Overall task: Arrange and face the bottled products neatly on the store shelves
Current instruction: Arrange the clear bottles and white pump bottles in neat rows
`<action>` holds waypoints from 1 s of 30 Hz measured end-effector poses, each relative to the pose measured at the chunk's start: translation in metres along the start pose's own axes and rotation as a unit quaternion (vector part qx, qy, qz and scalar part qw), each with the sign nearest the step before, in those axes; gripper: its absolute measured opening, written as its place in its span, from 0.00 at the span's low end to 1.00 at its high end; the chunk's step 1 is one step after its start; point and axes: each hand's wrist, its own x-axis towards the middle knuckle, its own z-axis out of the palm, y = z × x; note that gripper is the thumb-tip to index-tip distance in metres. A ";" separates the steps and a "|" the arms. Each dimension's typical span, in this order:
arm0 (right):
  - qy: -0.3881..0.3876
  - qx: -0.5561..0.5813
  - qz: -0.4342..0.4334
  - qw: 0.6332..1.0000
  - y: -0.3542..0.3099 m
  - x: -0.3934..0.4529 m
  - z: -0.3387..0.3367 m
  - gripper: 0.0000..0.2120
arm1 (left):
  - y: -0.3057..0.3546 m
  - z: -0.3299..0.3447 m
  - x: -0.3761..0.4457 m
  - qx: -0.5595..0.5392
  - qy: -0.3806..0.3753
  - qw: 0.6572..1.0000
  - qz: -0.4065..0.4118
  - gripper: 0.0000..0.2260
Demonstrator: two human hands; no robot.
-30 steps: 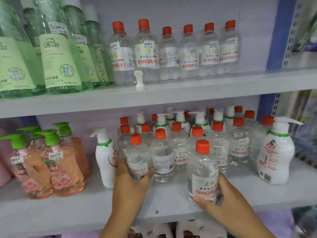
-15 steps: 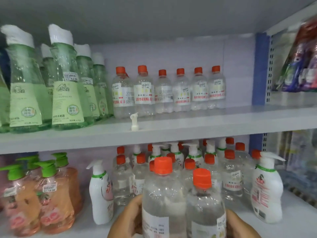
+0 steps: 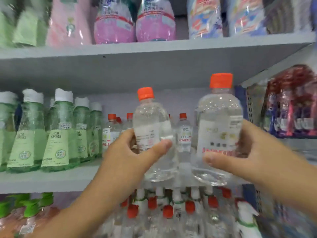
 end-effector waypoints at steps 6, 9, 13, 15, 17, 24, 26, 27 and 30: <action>-0.057 -0.033 0.105 0.992 0.033 0.065 0.011 0.20 | -0.023 0.025 0.056 0.071 -0.005 0.995 -0.074 0.23; -0.092 -0.049 0.118 0.987 0.056 0.089 0.024 0.16 | -0.029 0.034 0.076 0.154 -0.008 0.984 -0.086 0.19; -0.135 -0.063 0.147 0.978 0.079 0.120 0.033 0.26 | -0.030 0.034 0.105 0.214 -0.069 0.969 -0.100 0.16; -0.152 -0.094 0.168 0.970 0.084 0.135 0.037 0.34 | -0.035 0.035 0.121 0.232 -0.090 0.962 -0.112 0.24; -0.164 -0.112 0.173 0.965 0.087 0.147 0.042 0.33 | -0.042 0.037 0.135 0.261 -0.095 0.954 -0.111 0.39; -0.182 -0.110 0.185 0.960 0.099 0.172 0.061 0.35 | -0.032 0.018 0.163 0.327 -0.131 0.928 -0.123 0.51; -0.188 -0.130 0.197 0.953 0.099 0.180 0.063 0.35 | -0.023 0.003 0.177 0.339 -0.137 0.925 -0.100 0.47; -0.194 -0.137 0.209 0.949 0.098 0.183 0.063 0.35 | -0.018 -0.004 0.185 0.320 -0.141 0.933 -0.088 0.44; -0.241 -0.163 0.237 0.927 0.095 0.196 0.064 0.35 | -0.011 -0.017 0.206 0.264 -0.197 0.942 -0.064 0.36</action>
